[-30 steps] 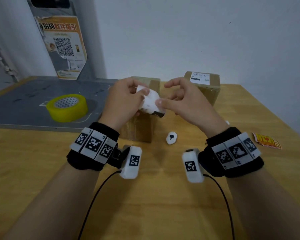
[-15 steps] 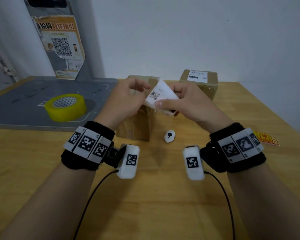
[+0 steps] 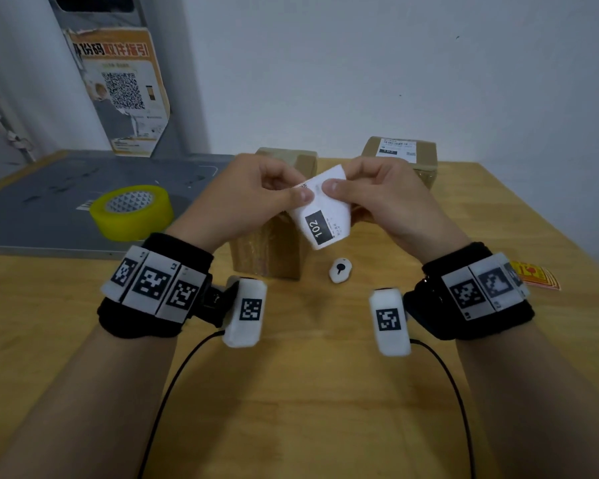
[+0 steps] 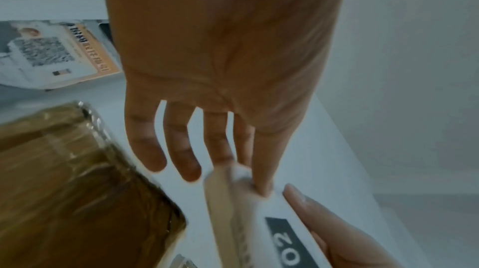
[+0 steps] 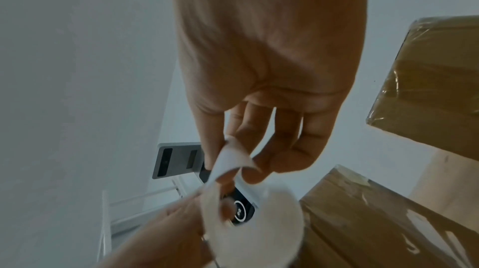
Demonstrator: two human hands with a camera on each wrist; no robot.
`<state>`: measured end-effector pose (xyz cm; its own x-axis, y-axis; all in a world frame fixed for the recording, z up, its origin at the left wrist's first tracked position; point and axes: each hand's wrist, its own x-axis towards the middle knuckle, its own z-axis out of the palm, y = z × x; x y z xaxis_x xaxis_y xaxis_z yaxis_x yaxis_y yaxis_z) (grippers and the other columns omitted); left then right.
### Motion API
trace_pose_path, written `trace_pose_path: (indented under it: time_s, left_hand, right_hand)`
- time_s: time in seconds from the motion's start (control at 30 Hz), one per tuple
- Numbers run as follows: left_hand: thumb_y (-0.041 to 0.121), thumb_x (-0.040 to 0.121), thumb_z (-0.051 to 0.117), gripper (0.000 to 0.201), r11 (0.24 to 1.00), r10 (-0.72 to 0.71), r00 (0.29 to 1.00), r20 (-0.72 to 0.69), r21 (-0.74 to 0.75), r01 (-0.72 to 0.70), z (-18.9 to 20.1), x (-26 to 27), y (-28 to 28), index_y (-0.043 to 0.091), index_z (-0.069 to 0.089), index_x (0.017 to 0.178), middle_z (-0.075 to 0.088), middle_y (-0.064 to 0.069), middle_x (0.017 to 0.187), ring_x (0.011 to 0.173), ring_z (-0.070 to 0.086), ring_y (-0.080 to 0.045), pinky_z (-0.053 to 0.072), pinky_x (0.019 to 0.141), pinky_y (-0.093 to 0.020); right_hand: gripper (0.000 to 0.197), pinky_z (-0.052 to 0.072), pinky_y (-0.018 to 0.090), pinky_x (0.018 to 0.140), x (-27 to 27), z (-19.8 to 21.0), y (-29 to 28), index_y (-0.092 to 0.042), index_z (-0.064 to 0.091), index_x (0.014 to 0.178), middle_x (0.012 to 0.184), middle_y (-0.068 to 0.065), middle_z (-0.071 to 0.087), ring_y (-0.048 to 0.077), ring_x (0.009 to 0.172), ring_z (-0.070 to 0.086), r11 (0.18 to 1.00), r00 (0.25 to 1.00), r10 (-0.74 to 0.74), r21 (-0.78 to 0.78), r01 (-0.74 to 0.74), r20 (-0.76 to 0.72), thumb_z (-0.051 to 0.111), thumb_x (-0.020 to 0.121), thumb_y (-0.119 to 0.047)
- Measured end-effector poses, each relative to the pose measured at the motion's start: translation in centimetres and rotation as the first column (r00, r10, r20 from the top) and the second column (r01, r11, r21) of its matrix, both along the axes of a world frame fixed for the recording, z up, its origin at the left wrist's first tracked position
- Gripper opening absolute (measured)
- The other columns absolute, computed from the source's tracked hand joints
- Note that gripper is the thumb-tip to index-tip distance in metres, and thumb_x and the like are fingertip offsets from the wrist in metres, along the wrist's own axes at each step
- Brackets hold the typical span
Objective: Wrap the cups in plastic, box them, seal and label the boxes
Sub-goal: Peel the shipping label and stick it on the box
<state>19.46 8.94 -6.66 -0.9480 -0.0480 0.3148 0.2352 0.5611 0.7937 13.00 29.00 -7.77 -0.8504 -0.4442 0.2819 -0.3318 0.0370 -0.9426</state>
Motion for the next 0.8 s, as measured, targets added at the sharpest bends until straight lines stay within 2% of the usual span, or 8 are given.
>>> trace_pose_path:
  time_s: [0.1,0.2,0.27,0.37,0.4,0.47,0.63,0.8]
  left_hand:
    - [0.024,0.083,0.082,0.016,0.985,0.161,0.971,-0.177,-0.028,-0.169,0.1,0.0,0.2,0.021,0.069,0.092,0.062,0.01,0.081,0.065,0.053,-0.004,0.045,0.062,-0.017]
    - [0.018,0.09,0.074,0.005,0.995,0.092,0.975,-0.202,0.065,-0.08,0.7,0.3,1.7,0.022,0.074,0.09,0.072,0.006,0.081,0.065,0.063,-0.017,0.053,0.062,-0.024]
    - [0.014,0.095,0.069,0.011,0.993,0.032,0.985,-0.167,0.121,-0.012,0.5,0.3,2.5,0.021,0.077,0.093,0.076,0.001,0.082,0.071,0.071,-0.02,0.062,0.067,-0.034]
    - [0.017,0.095,0.069,0.009,0.989,0.046,0.987,-0.154,0.146,-0.023,0.0,0.0,2.9,0.018,0.077,0.095,0.077,-0.003,0.081,0.078,0.075,-0.022,0.063,0.077,-0.049]
    - [0.019,0.095,0.069,0.008,0.987,0.055,0.985,-0.166,0.156,-0.029,-0.1,-0.1,2.8,0.019,0.077,0.094,0.077,-0.002,0.082,0.079,0.075,-0.023,0.063,0.078,-0.051]
    - [0.021,0.094,0.07,0.007,0.981,0.083,0.978,-0.19,0.19,-0.046,-0.2,0.0,2.8,0.02,0.076,0.091,0.077,0.0,0.084,0.083,0.075,-0.023,0.062,0.08,-0.051]
    - [0.021,0.096,0.07,0.013,0.979,0.091,0.966,-0.24,0.198,-0.044,0.1,0.1,2.7,0.029,0.072,0.085,0.076,0.011,0.082,0.082,0.073,-0.008,0.061,0.075,-0.028]
    - [0.024,0.095,0.067,0.01,0.984,0.032,0.971,-0.239,0.177,0.011,0.2,0.2,2.8,0.031,0.073,0.091,0.077,0.005,0.091,0.091,0.073,-0.015,0.062,0.084,-0.043]
  right_hand:
    - [0.013,0.057,0.034,0.055,0.0,0.0,-0.5,-0.008,0.068,0.09,0.074,0.009,0.076,0.025,0.071,0.076,0.997,0.997,-0.076,-0.027,0.075,-0.028,0.081,0.087,-0.01]
    - [0.02,0.056,0.034,0.05,0.2,-0.2,-0.9,-0.009,0.06,0.088,0.067,0.009,0.07,0.022,0.062,0.071,0.992,0.988,-0.118,-0.066,0.112,-0.101,0.08,0.088,-0.009]
    - [0.019,0.057,0.036,0.053,0.2,-0.3,-1.3,-0.012,0.06,0.088,0.075,0.019,0.067,0.026,0.066,0.068,0.992,0.984,-0.109,-0.073,0.099,-0.14,0.078,0.089,-0.006]
    - [0.018,0.062,0.046,0.064,0.1,-0.5,-1.3,-0.014,0.063,0.086,0.084,0.014,0.064,0.04,0.075,0.069,0.992,0.991,-0.076,-0.112,0.063,-0.115,0.076,0.088,-0.002]
    - [0.015,0.062,0.046,0.067,0.2,-0.5,-1.2,-0.012,0.064,0.087,0.085,0.013,0.065,0.039,0.079,0.071,0.989,0.995,-0.048,-0.141,0.036,-0.083,0.075,0.089,-0.002]
    - [0.009,0.063,0.044,0.072,0.4,-0.4,-1.1,-0.008,0.067,0.09,0.085,0.013,0.07,0.037,0.084,0.074,0.98,1.0,0.015,-0.198,-0.018,-0.018,0.07,0.092,0.0]
    - [0.016,0.063,0.044,0.078,0.8,-0.1,-0.9,-0.005,0.074,0.096,0.096,0.019,0.078,0.036,0.091,0.077,0.949,0.991,0.132,-0.295,-0.116,0.036,0.059,0.102,-0.007]
    - [0.019,0.064,0.04,0.074,0.7,-0.2,-0.7,-0.007,0.077,0.096,0.102,0.023,0.077,0.037,0.09,0.077,0.936,0.988,0.152,-0.325,-0.133,0.033,0.06,0.101,-0.014]
